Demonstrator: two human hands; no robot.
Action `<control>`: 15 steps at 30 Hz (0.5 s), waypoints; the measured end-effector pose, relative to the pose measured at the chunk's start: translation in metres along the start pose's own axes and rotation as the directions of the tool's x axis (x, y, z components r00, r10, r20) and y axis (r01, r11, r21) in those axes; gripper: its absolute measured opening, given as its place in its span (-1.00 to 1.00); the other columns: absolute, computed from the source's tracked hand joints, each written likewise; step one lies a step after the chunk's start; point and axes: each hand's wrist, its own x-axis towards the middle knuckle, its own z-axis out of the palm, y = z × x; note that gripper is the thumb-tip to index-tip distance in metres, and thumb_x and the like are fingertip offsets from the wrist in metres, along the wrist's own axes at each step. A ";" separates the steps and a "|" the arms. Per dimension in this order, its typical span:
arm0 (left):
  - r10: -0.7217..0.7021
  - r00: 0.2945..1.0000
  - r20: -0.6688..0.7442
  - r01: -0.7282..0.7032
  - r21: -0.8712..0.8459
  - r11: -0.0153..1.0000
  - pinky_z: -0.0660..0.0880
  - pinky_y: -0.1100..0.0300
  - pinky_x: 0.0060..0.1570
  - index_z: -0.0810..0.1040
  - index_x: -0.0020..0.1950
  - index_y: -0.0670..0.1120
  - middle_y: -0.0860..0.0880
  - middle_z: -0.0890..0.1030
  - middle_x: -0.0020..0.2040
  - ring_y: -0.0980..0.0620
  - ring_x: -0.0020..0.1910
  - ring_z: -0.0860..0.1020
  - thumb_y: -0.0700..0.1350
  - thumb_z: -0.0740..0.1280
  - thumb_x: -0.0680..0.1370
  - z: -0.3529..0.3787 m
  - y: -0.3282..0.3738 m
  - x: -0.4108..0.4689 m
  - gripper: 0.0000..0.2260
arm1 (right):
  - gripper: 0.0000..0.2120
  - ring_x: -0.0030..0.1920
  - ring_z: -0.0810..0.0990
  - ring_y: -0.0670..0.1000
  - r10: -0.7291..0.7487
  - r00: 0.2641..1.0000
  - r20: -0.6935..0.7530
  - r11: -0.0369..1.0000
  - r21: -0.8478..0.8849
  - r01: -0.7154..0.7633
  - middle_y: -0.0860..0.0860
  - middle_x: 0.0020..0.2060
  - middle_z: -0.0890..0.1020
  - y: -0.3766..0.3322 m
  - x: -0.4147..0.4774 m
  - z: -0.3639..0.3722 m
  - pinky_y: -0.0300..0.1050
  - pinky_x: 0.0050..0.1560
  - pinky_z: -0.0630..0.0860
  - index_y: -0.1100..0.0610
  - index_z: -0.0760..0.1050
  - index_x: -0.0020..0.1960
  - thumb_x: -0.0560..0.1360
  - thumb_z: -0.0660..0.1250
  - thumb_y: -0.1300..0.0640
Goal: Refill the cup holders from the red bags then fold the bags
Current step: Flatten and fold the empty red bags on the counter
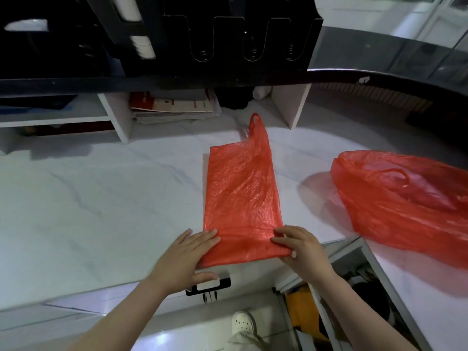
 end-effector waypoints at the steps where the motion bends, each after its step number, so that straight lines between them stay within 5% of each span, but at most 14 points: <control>1: -0.025 1.000 0.013 0.026 -0.096 0.995 -0.03 0.16 0.48 0.26 0.48 0.10 0.18 0.14 0.49 0.23 0.45 0.14 0.45 0.14 0.41 0.000 -0.002 0.001 -0.27 | -0.71 0.09 0.60 0.04 0.029 0.999 -0.012 0.999 0.035 -0.029 -0.05 0.06 0.66 -0.001 0.003 -0.002 0.06 0.09 0.55 0.03 0.68 0.03 0.31 0.57 0.11; 4: -0.158 0.980 -0.125 0.112 -0.313 0.943 0.21 0.27 0.35 0.50 0.32 0.08 0.23 0.41 0.33 0.21 0.30 0.42 0.18 0.43 0.41 0.004 -0.001 0.008 -0.50 | -0.88 0.03 0.52 -0.06 0.195 0.981 0.002 0.972 0.137 -0.193 -0.10 -0.03 0.61 -0.004 0.008 -0.002 -0.09 0.06 0.50 0.05 0.67 -0.04 0.44 0.45 0.06; 7: -0.454 0.860 -0.234 0.288 -0.512 0.809 0.33 0.58 -0.04 0.65 0.05 0.10 0.36 0.58 -0.08 0.24 -0.06 0.58 -0.15 0.47 0.42 0.003 0.007 0.019 -0.75 | -0.81 0.02 0.42 -0.08 0.375 0.927 -0.030 0.912 0.194 -0.362 -0.10 -0.07 0.49 -0.003 0.006 0.006 -0.17 0.03 0.42 0.14 0.63 -0.15 0.47 0.41 0.01; 9: -0.578 0.784 -0.226 0.370 -0.577 0.728 0.35 0.55 -0.17 0.65 -0.03 0.11 0.32 0.60 -0.21 0.26 -0.17 0.57 -0.12 0.44 0.46 0.005 0.011 0.027 -0.85 | -0.81 0.06 0.36 -0.08 0.427 0.903 -0.056 0.889 0.207 -0.408 -0.08 -0.04 0.47 -0.004 0.006 0.012 -0.22 0.05 0.32 0.14 0.62 -0.16 0.47 0.41 0.01; 15: -0.725 0.664 -0.184 0.413 -0.718 0.561 0.39 0.43 -0.21 0.58 0.09 0.07 0.12 0.63 -0.15 0.22 -0.17 0.57 0.00 0.42 0.48 0.008 0.021 0.035 -0.81 | -0.80 0.08 0.24 -0.16 0.468 0.882 -0.045 0.867 0.215 -0.449 -0.11 0.00 0.39 -0.004 0.012 0.020 -0.24 0.10 0.22 0.08 0.61 -0.17 0.50 0.36 -0.03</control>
